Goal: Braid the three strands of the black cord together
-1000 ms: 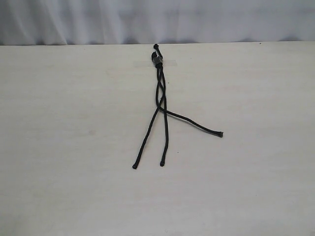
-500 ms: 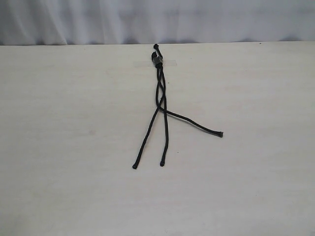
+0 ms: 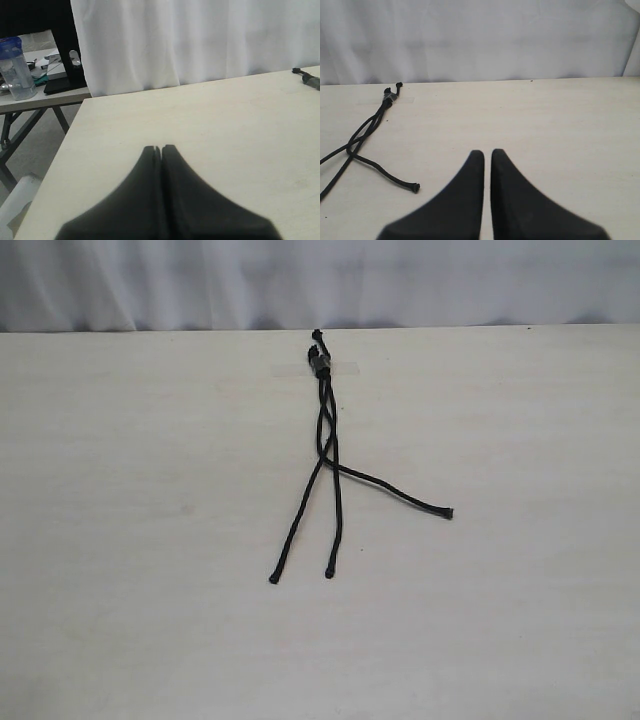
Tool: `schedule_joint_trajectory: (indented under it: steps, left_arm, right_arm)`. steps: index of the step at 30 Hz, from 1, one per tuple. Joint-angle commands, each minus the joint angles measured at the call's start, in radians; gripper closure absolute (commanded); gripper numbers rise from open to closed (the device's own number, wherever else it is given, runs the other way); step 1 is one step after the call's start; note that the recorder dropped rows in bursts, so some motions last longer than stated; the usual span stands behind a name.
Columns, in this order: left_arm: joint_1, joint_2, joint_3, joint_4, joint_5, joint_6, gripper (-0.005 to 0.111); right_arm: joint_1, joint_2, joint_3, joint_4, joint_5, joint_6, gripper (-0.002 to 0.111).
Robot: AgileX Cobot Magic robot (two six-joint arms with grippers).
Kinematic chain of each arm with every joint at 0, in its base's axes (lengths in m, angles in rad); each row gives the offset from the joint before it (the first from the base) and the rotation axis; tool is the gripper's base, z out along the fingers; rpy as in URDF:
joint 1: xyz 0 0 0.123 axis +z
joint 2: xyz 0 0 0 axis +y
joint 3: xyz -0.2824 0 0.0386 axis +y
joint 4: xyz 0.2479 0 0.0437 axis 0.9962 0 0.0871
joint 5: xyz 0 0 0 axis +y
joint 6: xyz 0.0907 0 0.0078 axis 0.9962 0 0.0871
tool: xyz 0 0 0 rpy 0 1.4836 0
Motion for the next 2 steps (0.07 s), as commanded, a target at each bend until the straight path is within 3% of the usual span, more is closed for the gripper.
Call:
schedule_joint_trajectory:
  steps: [1,2]
  left_arm:
    - [0.0,-0.002,0.004,0.001,-0.006,0.0,0.107]
    - [0.0,-0.002,0.004,0.001,-0.006,0.0,0.107]
  right_arm:
    - [-0.003,-0.005,0.004,-0.002,0.004,-0.005,0.104]
    - [-0.003,-0.005,0.004,-0.002,0.004,-0.005,0.104]
